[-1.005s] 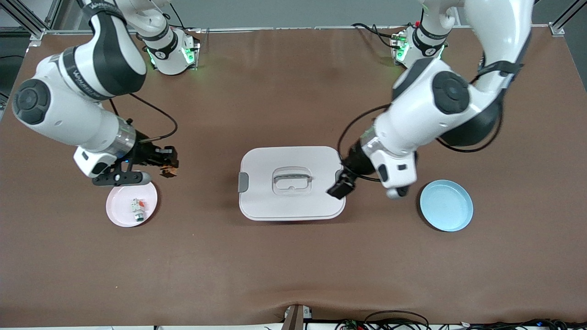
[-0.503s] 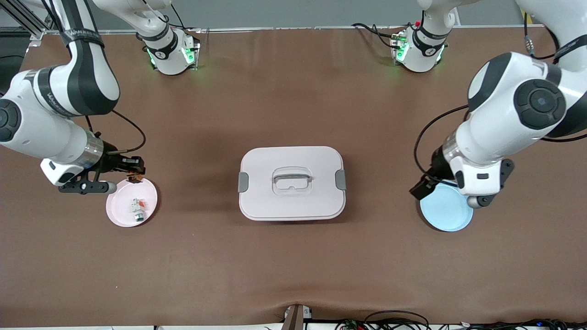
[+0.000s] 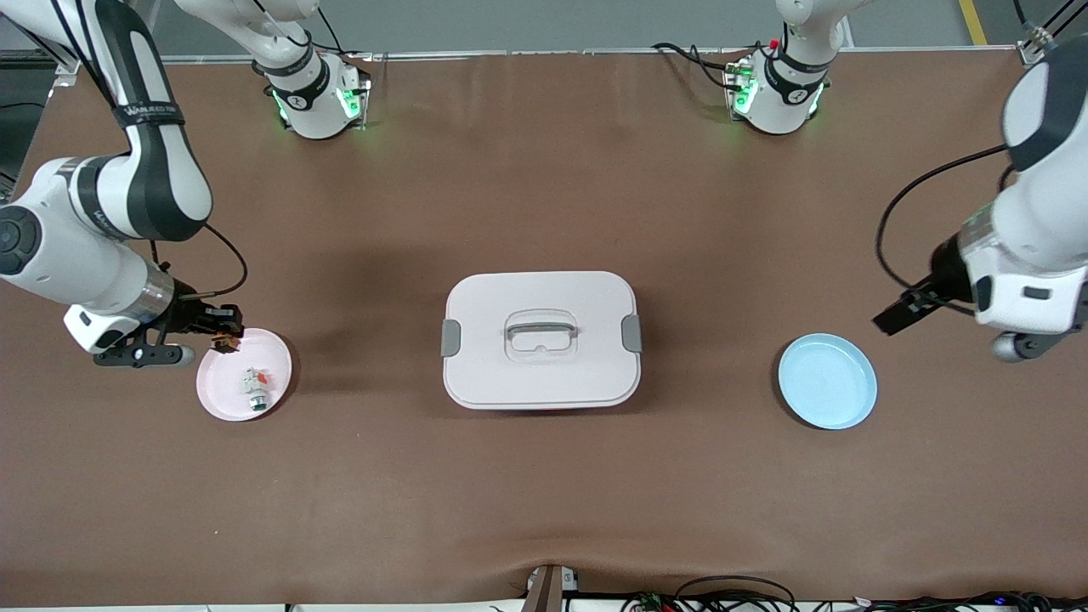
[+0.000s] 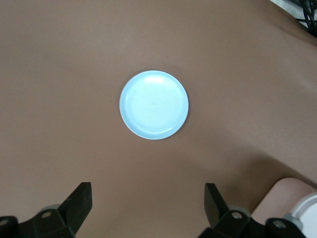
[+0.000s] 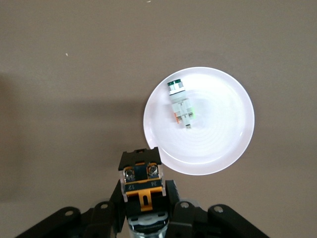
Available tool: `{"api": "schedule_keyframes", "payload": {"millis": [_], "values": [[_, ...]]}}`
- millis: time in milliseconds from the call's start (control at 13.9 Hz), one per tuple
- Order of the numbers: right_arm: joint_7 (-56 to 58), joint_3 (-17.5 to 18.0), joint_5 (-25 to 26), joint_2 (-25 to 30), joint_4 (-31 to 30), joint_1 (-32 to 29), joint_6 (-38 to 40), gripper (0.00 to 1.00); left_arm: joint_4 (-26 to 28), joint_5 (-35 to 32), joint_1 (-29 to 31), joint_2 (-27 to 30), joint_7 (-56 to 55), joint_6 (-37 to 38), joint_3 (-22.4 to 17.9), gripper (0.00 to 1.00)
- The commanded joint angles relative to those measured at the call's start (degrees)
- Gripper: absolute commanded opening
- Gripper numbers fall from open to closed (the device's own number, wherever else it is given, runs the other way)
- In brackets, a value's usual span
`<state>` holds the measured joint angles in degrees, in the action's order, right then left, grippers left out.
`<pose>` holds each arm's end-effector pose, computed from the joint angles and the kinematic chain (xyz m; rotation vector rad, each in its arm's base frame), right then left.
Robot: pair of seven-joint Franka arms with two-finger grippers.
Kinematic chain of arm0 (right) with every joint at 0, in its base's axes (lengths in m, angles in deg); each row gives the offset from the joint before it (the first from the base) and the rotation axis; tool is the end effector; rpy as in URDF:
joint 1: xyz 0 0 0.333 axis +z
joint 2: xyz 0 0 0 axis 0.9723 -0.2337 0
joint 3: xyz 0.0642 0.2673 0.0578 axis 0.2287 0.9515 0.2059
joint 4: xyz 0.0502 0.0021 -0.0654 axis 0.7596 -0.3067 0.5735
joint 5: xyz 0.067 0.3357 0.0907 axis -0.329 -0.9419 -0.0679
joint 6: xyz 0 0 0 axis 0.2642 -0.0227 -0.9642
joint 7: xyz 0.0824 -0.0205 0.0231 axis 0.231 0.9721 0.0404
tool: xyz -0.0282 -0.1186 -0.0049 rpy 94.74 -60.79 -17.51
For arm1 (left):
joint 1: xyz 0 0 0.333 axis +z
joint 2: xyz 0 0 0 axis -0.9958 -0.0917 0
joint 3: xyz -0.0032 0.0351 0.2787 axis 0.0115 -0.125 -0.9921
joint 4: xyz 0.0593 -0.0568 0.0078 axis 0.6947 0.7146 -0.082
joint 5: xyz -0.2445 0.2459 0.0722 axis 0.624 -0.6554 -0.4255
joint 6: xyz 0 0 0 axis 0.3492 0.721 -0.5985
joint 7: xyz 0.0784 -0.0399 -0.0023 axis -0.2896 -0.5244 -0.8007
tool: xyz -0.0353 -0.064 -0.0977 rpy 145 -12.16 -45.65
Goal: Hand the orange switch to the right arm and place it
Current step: 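Lower the orange switch onto the white plate with the right gripper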
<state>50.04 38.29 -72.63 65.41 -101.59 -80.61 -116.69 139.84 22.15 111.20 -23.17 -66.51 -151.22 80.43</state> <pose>0.5587 -0.0146 0.3403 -3.0897 -0.0281 0.0313 0.5747 -0.0580 0.5249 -2.9593 -0.8121 -0.0142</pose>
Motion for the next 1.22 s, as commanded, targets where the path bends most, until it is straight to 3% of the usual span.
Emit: {"api": "schedule_keyframes", "payload": {"millis": [0, 718, 790, 1005, 1149], "values": [[0.9, 1.1, 1.1, -0.4, -0.2, -1.1, -1.0, 0.0, 1.9, 0.1, 2.9, 3.5, 5.7, 0.8, 0.2, 1.0], [2.9, 1.1, 1.4, -3.4, 0.2, -2.1, -3.7, 0.0, -0.3, 1.3, 4.3, 5.3, 16.3, 4.3, -0.5, 1.0], [3.0, 1.1, 1.4, -3.5, 0.3, -2.1, -3.7, 0.0, -0.1, 1.9, 2.3, 6.6, 18.3, 4.3, -3.0, 1.0], [2.9, 1.1, 1.6, -3.7, 0.4, -2.2, -3.7, 0.0, 0.5, 7.2, -12.1, 9.3, 23.5, 4.4, -20.3, 1.0], [2.9, 1.1, 1.6, -3.7, 0.4, -2.2, -3.7, 0.0, 1.1, 10.1, -14.7, 10.3, 26.9, 5.3, -24.6, 1.0]]}}
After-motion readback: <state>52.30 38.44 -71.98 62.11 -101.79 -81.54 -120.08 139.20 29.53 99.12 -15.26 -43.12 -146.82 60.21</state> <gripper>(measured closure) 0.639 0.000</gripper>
